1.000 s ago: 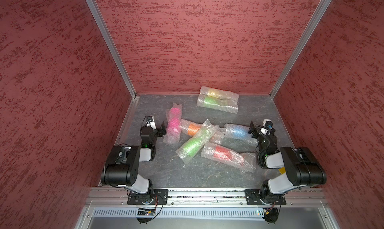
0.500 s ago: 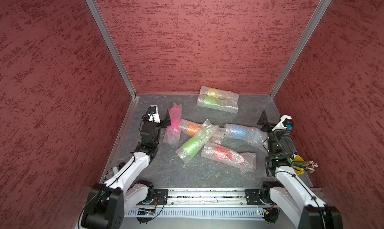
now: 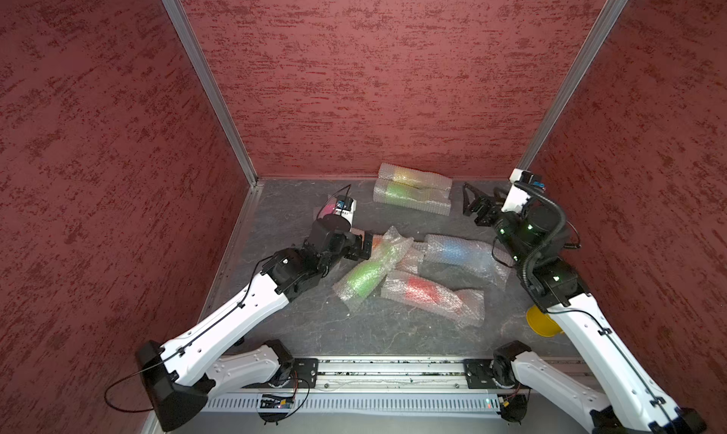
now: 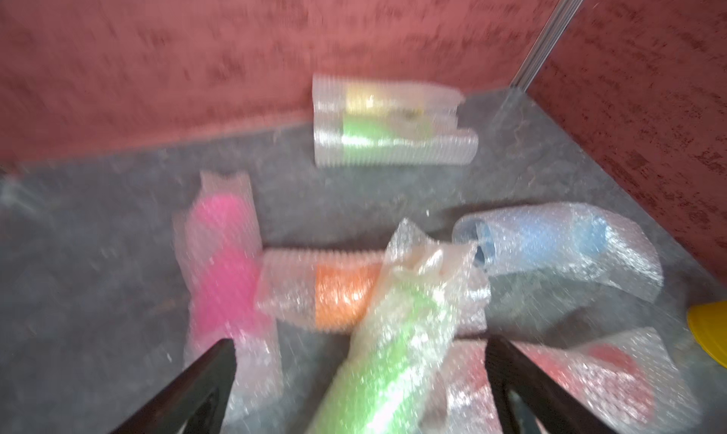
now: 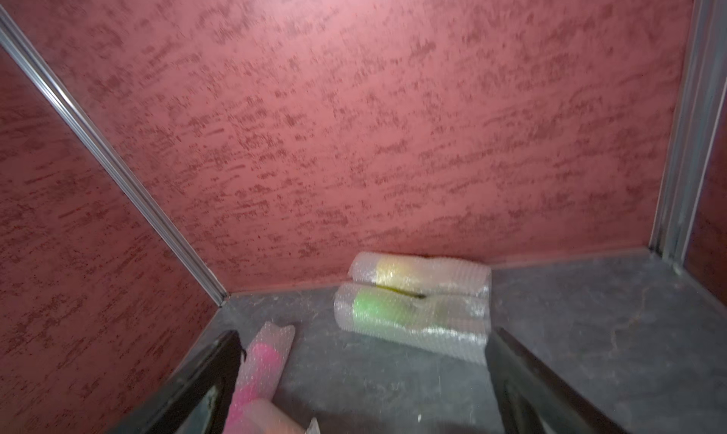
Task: Unpack wine glasses from bubble wrap
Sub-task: Pick up the bubble wrap from the center of the board.
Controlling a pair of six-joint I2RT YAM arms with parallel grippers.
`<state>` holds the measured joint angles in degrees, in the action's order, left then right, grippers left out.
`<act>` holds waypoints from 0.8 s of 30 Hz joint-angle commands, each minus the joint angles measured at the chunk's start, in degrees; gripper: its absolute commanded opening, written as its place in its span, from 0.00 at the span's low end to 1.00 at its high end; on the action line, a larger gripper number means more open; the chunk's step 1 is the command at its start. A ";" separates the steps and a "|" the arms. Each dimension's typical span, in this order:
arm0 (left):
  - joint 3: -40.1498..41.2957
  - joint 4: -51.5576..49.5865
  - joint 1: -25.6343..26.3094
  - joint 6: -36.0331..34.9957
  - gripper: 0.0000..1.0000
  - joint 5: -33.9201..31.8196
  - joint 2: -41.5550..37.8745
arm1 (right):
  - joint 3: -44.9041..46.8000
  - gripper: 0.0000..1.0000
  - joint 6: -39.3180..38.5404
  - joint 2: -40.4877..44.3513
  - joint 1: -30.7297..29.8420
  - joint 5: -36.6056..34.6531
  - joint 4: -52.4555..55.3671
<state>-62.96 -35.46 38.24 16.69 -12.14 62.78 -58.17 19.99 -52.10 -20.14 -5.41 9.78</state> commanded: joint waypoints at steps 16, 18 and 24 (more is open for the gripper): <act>11.23 -11.49 -11.16 10.93 1.00 28.51 -12.38 | -1.34 0.96 -16.59 -15.97 -25.34 -5.59 22.55; 9.79 -13.46 -3.22 11.21 1.00 20.84 -10.87 | -1.77 0.98 -18.25 -17.62 -28.31 -7.69 25.94; 11.17 -10.77 8.17 14.12 1.00 16.41 -4.96 | 0.25 0.98 -25.03 -19.23 -30.63 -9.54 33.87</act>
<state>-52.75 -46.09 45.25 30.00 8.91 56.23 -58.06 0.62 -71.18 -50.06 -10.41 36.56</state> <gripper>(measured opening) 0.996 0.983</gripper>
